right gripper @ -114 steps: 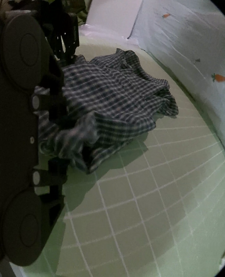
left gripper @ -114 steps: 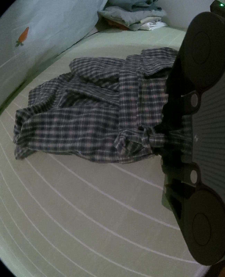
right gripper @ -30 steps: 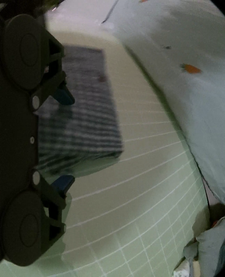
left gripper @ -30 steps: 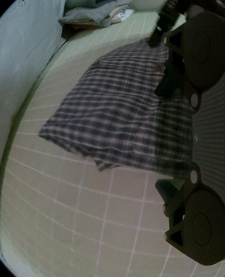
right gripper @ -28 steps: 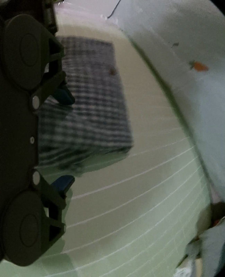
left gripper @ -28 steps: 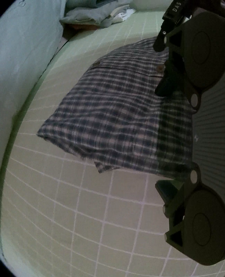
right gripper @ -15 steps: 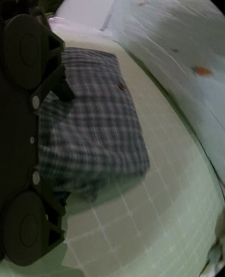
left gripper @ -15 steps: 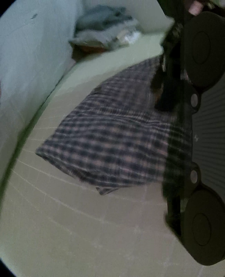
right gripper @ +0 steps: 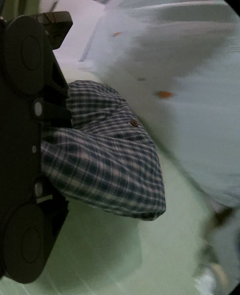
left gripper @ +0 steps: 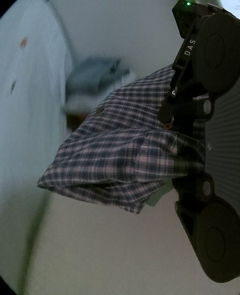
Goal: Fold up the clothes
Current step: 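Grasp the folded shirt square with both grippers and lift it, then place the folded shirt on top of the clothes stack and open both grippers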
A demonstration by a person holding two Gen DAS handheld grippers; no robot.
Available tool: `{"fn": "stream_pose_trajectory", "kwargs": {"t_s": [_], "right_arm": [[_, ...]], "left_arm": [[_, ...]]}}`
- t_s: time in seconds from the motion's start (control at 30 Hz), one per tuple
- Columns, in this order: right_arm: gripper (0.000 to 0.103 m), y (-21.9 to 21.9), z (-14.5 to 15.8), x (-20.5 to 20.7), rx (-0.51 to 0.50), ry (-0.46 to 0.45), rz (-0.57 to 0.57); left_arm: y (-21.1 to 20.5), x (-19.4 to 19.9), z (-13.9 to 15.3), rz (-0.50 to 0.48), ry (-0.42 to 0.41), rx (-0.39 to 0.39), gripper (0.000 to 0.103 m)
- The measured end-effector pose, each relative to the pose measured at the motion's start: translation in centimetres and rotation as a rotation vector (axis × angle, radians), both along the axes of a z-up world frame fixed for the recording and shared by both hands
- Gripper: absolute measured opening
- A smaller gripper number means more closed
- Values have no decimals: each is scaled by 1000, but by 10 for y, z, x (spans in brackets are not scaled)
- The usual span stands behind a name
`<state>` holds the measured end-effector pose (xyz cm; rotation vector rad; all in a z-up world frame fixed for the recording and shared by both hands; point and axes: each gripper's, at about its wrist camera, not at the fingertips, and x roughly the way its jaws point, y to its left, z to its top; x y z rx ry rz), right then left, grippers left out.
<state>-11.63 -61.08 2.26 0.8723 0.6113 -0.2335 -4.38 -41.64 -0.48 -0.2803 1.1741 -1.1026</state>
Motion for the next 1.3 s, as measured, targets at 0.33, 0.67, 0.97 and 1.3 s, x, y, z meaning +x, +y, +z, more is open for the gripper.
{"fn": "stream_pose_trajectory", "kwargs": {"t_s": [0.33,0.67,0.97,1.3], "right_arm": [[24,-210,146,-52,-383,-216,-119],[84,-426,142,2,-545,-62,-318],[96,-425,93,-32,-551,57,-449],[98,-295,97,-88,-756,166,-509]], "left_arm": [[-252,-28,123,-116,-258,-311,28],[-456,7,106,58,-376,0,78],[-400,-9,64,49,-451,89,92],[-314,-81,87,6,-625,73,103]]}}
